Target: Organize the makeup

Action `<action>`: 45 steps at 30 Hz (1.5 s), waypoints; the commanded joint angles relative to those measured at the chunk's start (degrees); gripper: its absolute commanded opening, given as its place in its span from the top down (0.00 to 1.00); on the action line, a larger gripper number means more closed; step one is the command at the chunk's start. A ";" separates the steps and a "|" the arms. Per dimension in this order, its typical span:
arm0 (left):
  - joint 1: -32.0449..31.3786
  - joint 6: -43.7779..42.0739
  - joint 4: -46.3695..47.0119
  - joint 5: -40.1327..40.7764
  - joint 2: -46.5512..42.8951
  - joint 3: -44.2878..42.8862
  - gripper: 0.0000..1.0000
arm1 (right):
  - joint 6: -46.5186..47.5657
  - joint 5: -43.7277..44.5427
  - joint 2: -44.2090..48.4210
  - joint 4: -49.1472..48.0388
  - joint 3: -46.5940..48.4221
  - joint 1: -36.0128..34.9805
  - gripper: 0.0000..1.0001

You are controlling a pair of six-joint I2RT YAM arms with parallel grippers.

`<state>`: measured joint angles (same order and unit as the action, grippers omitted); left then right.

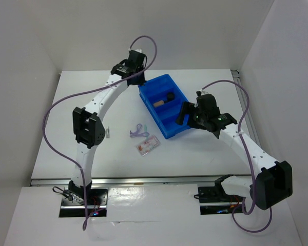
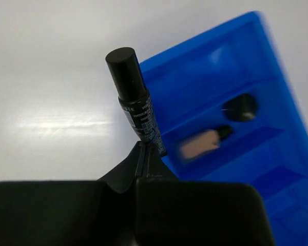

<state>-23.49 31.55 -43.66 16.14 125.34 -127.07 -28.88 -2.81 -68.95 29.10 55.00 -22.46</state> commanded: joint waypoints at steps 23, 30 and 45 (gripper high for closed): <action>-4.82 -18.98 26.34 -11.57 12.66 -5.83 0.32 | -2.49 3.07 2.41 -0.54 -3.24 0.31 0.00; -4.82 -17.76 21.70 -9.74 3.35 -2.32 0.47 | -2.49 2.46 2.41 -1.07 -2.71 0.31 0.00; 7.48 12.39 -1.44 3.83 -18.37 37.93 0.39 | -0.91 1.23 3.99 -1.07 -1.57 0.31 0.00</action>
<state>-19.79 37.01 -39.57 20.99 106.54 -93.78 -30.61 -1.30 -67.22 29.28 51.37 -22.46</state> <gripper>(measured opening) 0.600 0.999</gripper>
